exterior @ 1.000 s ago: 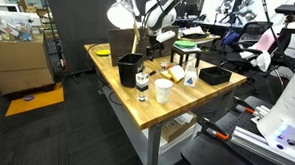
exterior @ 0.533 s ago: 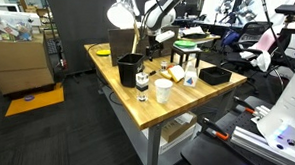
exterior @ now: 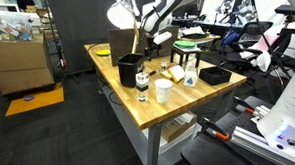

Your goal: Turn off the desk lamp

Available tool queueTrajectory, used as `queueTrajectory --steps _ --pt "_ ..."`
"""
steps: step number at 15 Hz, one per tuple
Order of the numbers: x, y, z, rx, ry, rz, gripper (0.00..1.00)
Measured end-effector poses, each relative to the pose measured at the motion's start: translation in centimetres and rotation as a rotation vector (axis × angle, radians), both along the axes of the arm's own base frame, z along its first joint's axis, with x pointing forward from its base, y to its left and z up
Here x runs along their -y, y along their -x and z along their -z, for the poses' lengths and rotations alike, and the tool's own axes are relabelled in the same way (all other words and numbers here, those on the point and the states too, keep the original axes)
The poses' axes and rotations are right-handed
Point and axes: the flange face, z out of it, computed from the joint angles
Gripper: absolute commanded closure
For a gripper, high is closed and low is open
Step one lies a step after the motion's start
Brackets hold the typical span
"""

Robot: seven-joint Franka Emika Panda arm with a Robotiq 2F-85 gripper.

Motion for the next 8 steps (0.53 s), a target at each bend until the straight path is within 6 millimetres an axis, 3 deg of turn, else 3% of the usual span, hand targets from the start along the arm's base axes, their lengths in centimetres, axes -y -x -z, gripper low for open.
queueTrajectory --steps 3,5,6,7,8 --pt "-0.5 -1.2 1.6 0.0 0.004 -0.005 0.0" --pt "0.0 -1.9 2.8 -0.002 0.017 0.001 0.06" --pt "0.4 -2.3 3.3 -0.004 0.026 0.005 0.12" --pt "0.8 -2.6 3.9 -0.006 0.034 0.01 0.32" --pt "1.2 -2.9 4.3 -0.009 0.042 0.016 0.41"
